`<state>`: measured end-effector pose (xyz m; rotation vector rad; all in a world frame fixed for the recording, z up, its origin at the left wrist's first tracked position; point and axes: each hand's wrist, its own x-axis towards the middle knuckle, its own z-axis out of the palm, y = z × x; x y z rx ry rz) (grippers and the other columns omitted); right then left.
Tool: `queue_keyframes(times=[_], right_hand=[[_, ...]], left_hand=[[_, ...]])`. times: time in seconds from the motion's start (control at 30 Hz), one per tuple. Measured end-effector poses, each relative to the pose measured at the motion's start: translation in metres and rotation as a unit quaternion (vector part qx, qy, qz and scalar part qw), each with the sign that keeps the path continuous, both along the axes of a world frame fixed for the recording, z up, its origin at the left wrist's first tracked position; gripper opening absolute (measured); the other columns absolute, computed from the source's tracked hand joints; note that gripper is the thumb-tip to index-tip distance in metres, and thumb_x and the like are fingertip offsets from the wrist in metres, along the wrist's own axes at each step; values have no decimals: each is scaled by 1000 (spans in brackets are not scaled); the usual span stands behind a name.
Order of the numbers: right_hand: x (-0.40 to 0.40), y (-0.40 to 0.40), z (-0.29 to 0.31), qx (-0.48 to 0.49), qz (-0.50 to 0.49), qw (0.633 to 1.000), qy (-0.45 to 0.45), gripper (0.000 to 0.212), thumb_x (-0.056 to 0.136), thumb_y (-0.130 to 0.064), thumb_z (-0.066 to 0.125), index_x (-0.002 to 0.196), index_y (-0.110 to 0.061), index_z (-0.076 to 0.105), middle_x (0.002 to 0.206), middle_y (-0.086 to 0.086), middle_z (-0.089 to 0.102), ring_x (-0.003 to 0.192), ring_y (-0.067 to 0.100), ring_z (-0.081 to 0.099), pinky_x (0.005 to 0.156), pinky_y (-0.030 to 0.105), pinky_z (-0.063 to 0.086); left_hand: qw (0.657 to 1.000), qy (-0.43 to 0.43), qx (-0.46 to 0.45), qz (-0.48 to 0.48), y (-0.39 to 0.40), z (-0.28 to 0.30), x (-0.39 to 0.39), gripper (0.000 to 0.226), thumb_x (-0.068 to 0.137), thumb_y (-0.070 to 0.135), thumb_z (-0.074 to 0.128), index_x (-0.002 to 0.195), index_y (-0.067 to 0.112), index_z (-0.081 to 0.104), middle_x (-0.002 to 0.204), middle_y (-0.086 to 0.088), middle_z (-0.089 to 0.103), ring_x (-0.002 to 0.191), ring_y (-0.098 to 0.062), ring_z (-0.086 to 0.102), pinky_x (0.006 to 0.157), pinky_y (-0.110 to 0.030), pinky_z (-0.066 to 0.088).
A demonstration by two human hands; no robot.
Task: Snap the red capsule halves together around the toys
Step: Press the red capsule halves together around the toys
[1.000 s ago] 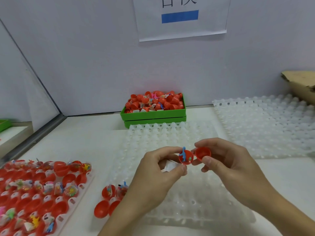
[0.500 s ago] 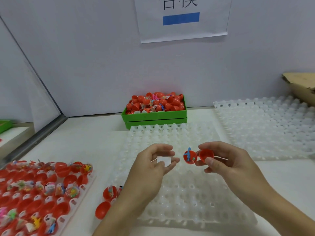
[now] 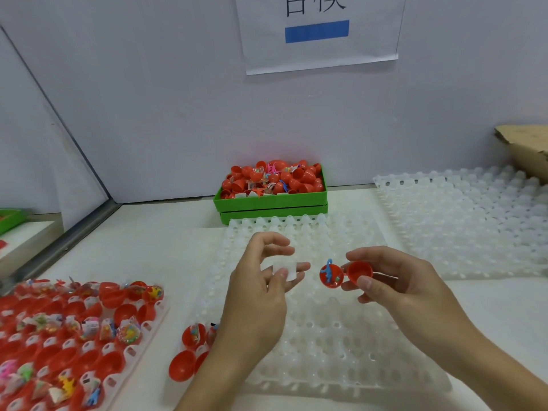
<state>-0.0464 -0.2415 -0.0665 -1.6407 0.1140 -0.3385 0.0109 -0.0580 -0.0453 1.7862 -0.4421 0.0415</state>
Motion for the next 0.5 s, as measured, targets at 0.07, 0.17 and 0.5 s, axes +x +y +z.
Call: queue_keyframes(times=[0.07,0.17,0.5], right_hand=[[0,0,0,-3,1,1000,1,32,91,7,61,99,-22,73,92,-5,77,83,15,75,65,17,55],[0,0,0,-7,3,1000,2,31,91,5,62,99,-23,73,93,-5,77,84,14,75,66,17,55],[-2,8,-1,-34,7,999,-5,32,89,4,65,99,-25,72,91,-5,76,83,12,74,68,18,56]], left_hand=[[1000,3,0,-1,-1,0,-1,41,100,-6,43,101,35,48,105,3,58,90,-1,72,73,-8,51],[1000,11,-17,-5,0,0,0,39,98,-4,50,90,34,45,96,-7,58,88,-8,74,76,-18,57],[995,-81,-8,49,-8,-2,-7,41,80,8,80,87,38,54,85,13,66,81,-8,66,65,-15,55]])
